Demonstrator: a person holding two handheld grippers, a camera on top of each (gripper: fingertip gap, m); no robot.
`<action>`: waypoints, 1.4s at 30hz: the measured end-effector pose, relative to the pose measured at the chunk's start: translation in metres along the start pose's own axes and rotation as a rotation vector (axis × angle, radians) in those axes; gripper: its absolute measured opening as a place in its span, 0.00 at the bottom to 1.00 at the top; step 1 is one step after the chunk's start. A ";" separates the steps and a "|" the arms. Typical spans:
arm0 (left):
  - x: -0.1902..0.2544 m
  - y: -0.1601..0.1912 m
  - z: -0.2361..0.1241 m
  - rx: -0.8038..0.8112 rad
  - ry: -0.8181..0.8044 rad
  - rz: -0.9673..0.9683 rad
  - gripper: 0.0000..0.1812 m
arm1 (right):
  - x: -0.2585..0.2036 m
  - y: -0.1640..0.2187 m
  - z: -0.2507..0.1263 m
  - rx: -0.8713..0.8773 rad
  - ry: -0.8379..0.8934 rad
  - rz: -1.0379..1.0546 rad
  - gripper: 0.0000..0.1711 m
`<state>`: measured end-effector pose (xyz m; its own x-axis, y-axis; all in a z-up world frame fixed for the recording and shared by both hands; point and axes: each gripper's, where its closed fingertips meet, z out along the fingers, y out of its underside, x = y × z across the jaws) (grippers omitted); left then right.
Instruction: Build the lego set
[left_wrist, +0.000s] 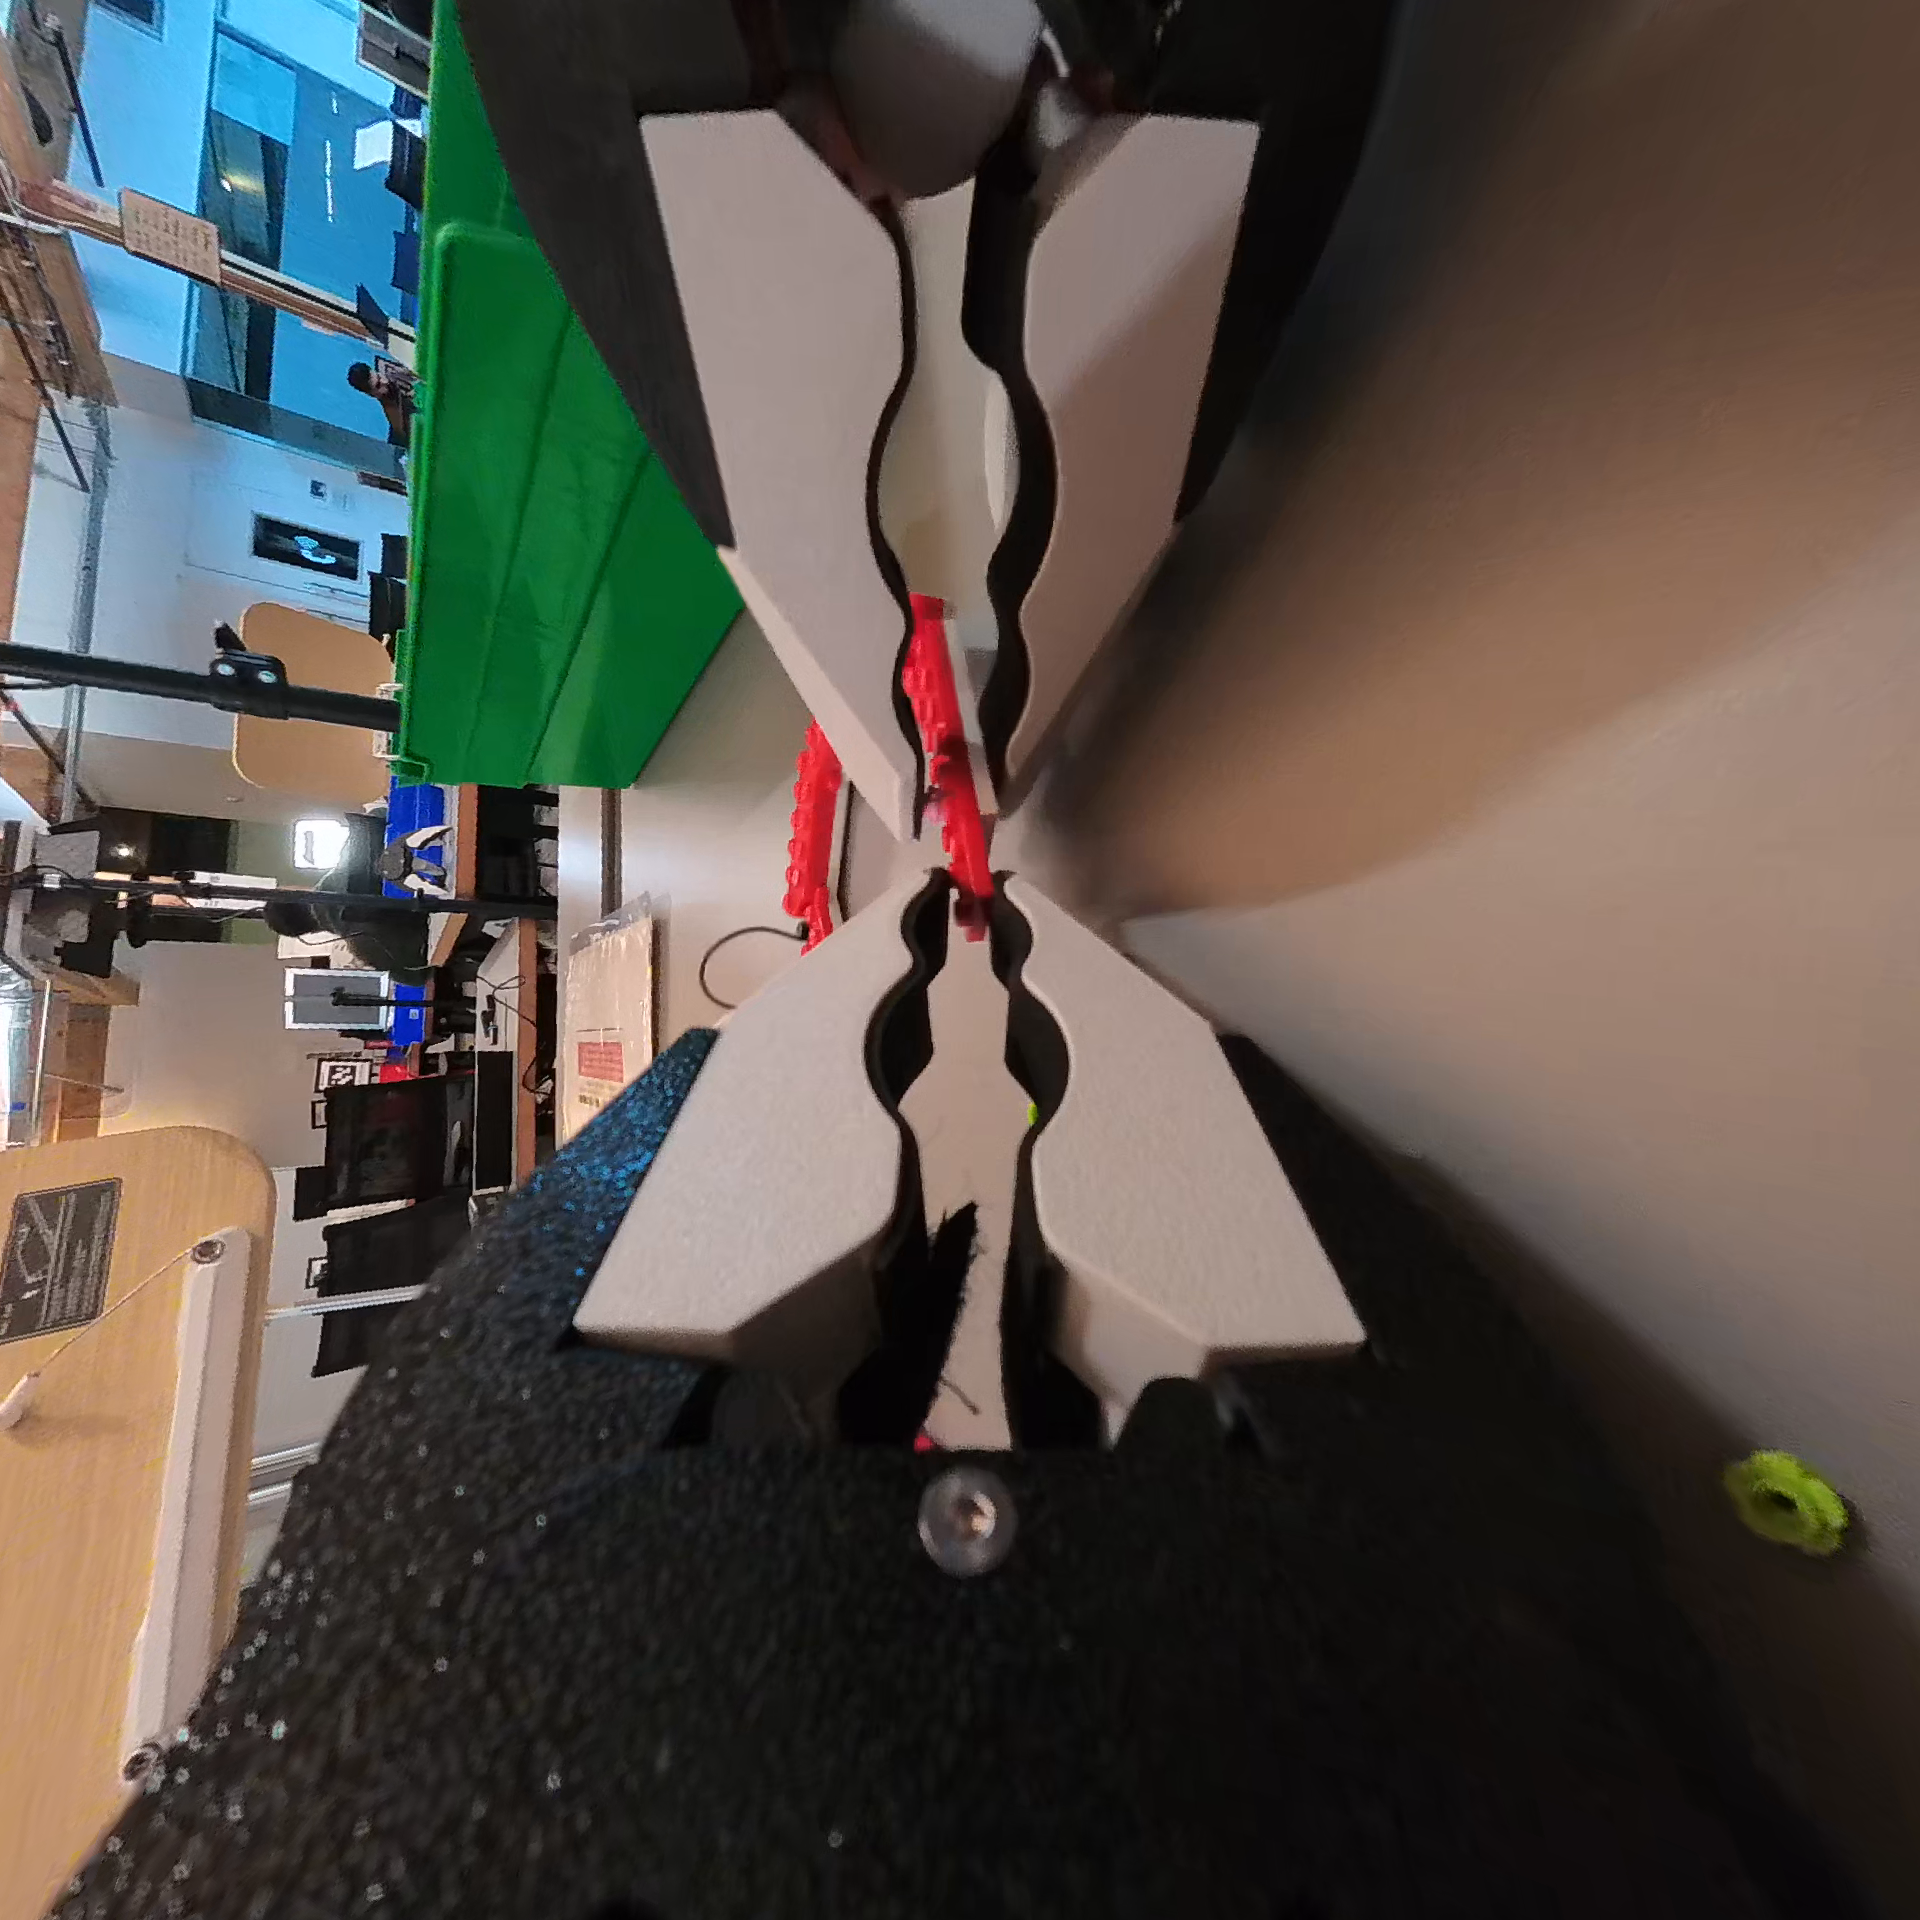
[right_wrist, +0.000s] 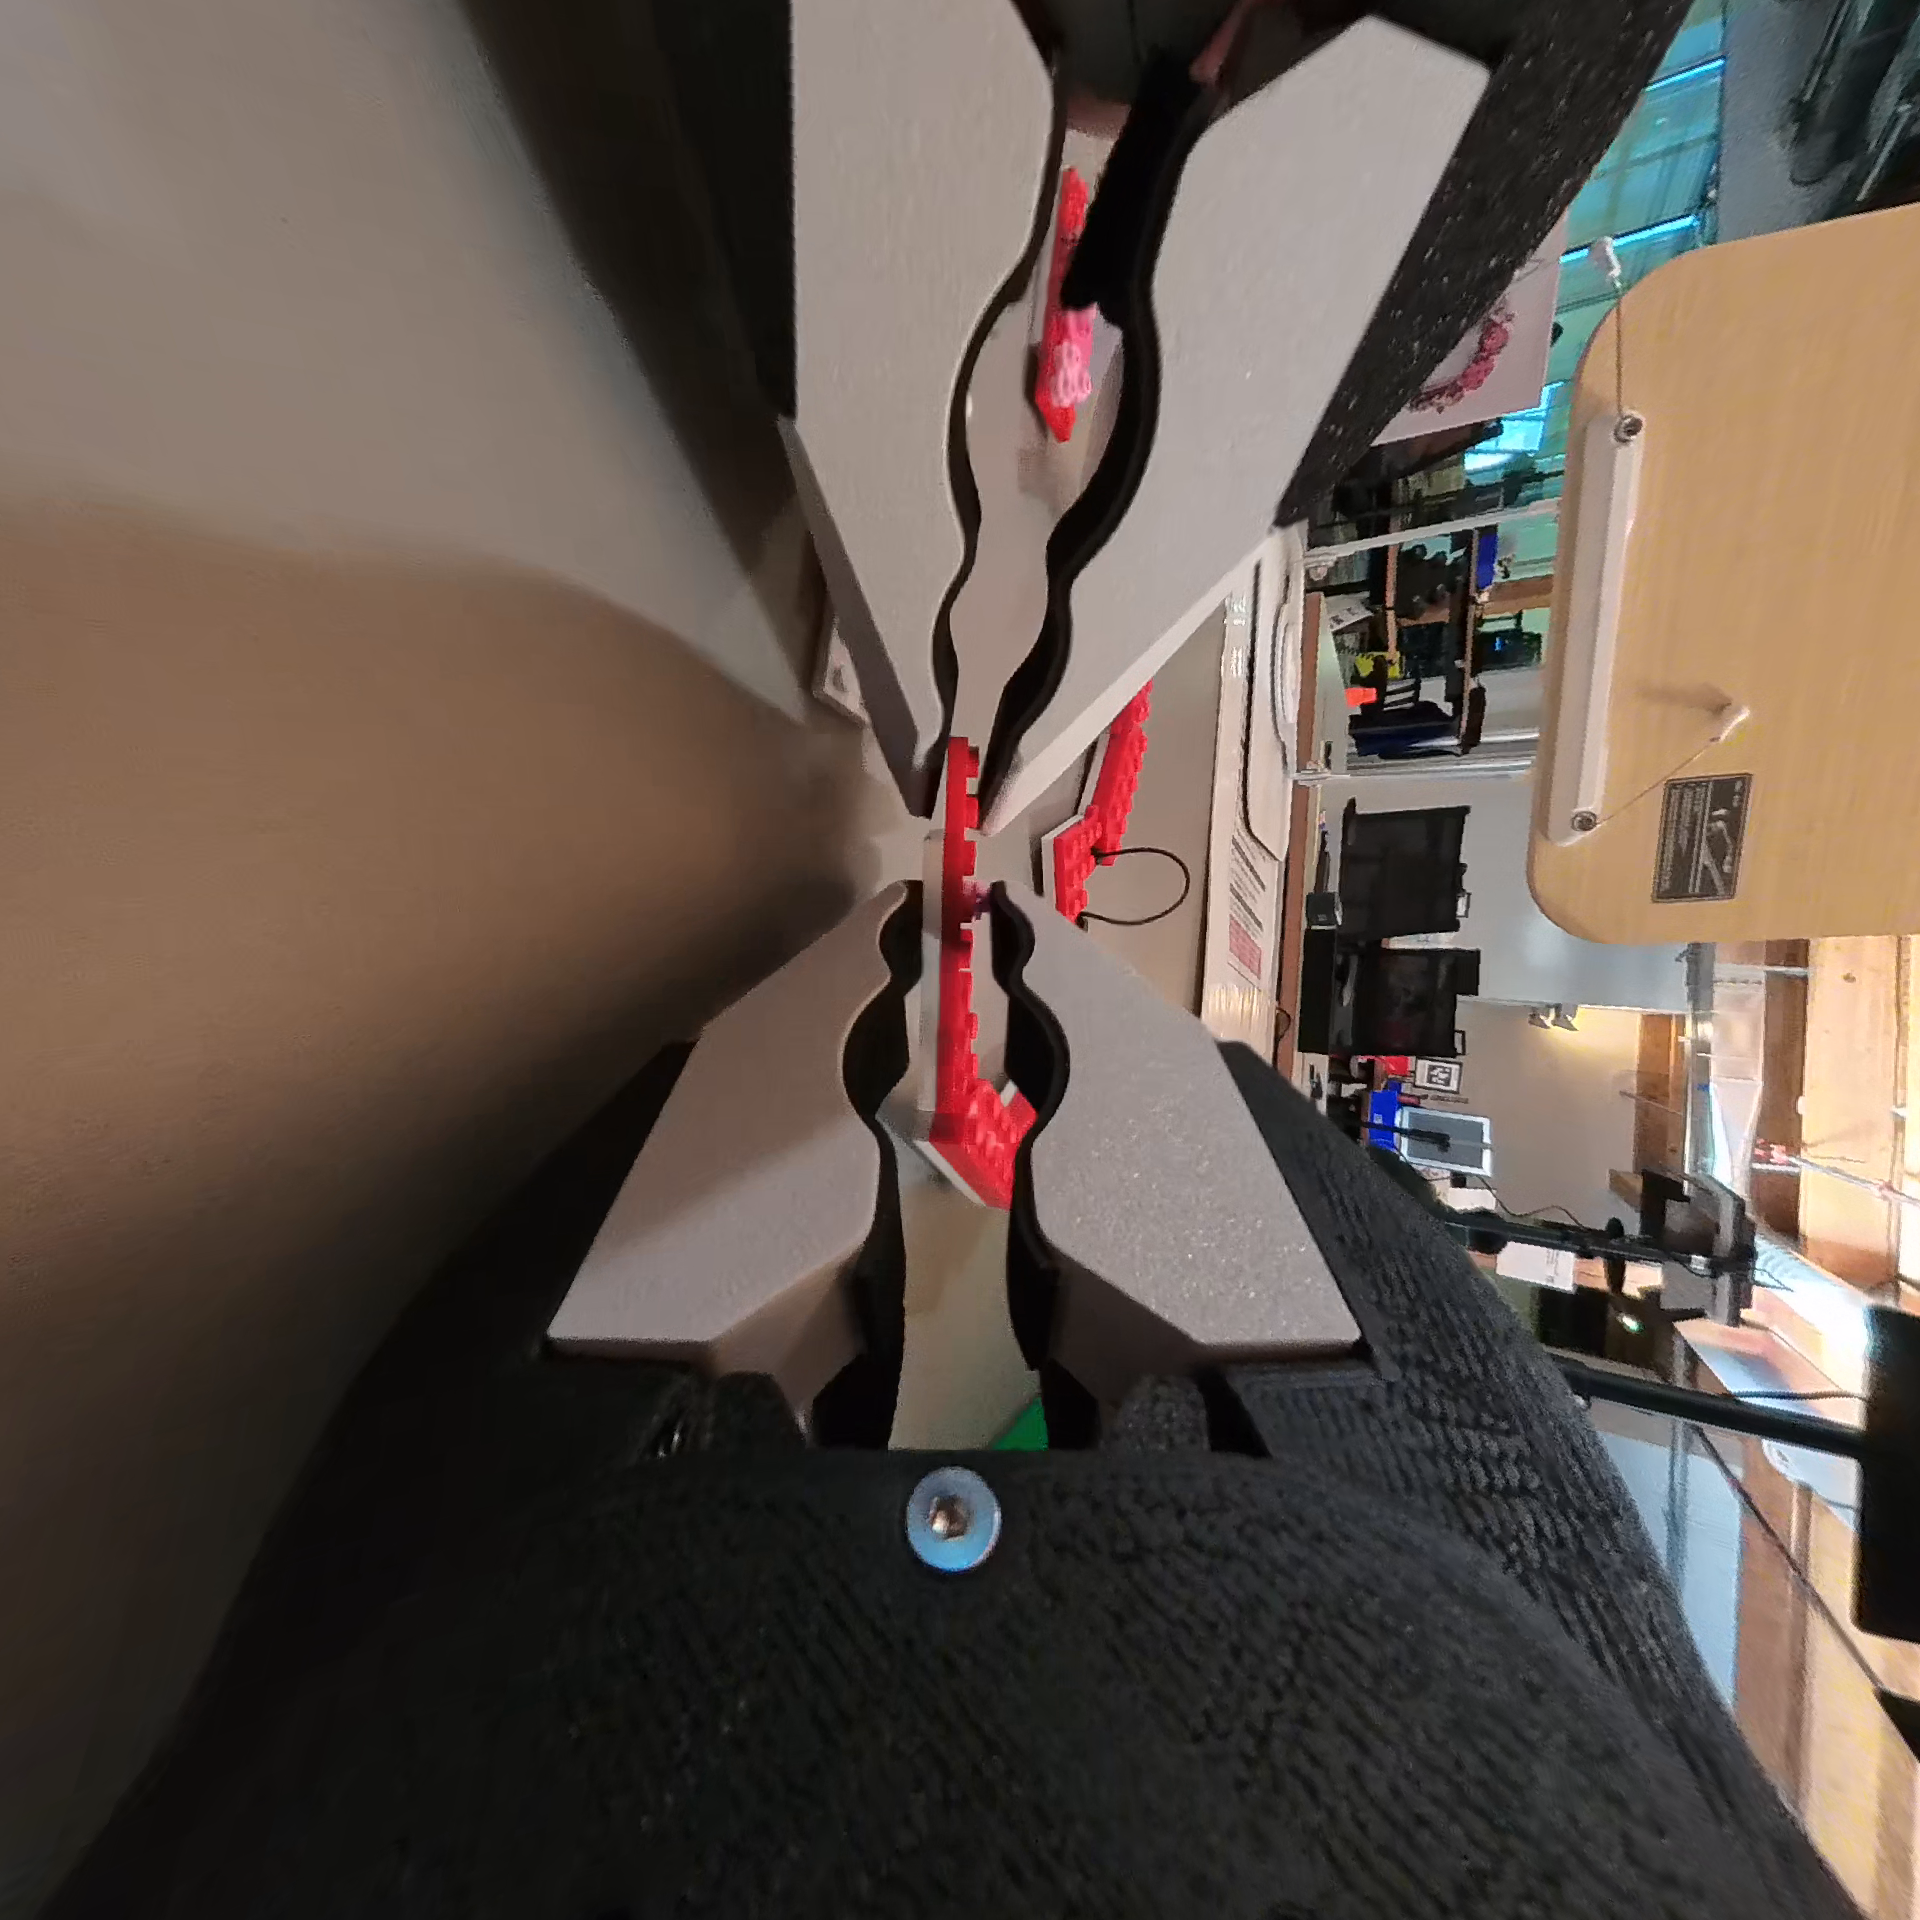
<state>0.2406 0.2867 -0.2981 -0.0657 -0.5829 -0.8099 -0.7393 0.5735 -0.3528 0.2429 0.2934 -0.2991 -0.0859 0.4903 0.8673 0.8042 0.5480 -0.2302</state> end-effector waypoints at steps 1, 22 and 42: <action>0.000 0.000 0.000 -0.004 0.001 -0.006 0.03 | -0.002 0.000 0.000 0.002 -0.017 0.007 0.09; -0.094 0.055 -0.095 0.081 -0.097 -0.937 0.12 | 0.040 0.010 -0.047 0.296 0.144 0.482 0.25; -0.079 0.275 -0.074 -0.310 0.228 -1.288 0.11 | 0.057 0.029 -0.050 0.334 0.197 0.664 0.21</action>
<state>-0.0070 0.4473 -0.2966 0.6989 -0.7047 0.1218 -0.4773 -0.5865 -0.6544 0.2904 0.3038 -0.2343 0.4844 0.6753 0.5561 0.4277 0.3718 -0.8239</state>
